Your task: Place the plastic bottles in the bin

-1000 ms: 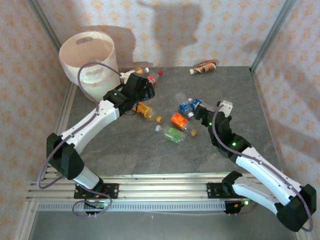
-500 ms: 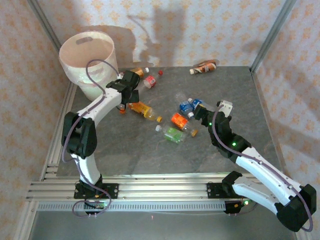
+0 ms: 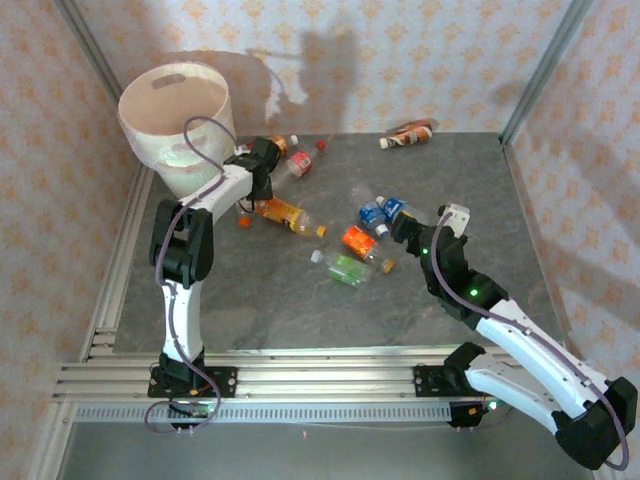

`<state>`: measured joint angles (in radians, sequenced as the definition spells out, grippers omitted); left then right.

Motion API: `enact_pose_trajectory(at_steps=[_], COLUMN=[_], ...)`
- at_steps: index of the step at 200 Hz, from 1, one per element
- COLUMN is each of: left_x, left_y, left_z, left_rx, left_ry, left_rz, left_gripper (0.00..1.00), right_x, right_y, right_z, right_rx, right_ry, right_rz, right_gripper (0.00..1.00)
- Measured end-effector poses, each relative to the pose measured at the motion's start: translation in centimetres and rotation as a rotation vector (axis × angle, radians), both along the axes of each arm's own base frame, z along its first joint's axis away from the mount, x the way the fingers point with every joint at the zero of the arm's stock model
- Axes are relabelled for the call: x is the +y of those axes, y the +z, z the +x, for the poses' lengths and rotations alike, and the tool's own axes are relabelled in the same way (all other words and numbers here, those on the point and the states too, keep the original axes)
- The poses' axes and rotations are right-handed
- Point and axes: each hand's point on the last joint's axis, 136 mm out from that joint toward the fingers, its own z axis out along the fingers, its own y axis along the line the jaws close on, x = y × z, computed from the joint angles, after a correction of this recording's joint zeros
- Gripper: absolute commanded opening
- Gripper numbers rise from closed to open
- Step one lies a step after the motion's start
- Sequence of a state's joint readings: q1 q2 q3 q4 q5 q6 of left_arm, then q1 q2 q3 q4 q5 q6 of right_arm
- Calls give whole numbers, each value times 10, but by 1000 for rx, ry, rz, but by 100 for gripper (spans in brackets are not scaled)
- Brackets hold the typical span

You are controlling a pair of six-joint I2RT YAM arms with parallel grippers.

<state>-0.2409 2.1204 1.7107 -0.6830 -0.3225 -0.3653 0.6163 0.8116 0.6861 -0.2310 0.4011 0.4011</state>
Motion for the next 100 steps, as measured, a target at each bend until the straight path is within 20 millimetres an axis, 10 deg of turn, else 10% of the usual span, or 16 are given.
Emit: enact_pose_trajectory(at_steps=[100], left_x=[-20], left_y=[-48], left_z=[17], left_rx=[59], left_ry=[-41], left_rz=[-156], left_gripper=[82], right_x=[-1], right_y=[-1], right_z=[-1], right_rx=[5], right_ry=[-6], right_rz=[1], right_gripper=[99])
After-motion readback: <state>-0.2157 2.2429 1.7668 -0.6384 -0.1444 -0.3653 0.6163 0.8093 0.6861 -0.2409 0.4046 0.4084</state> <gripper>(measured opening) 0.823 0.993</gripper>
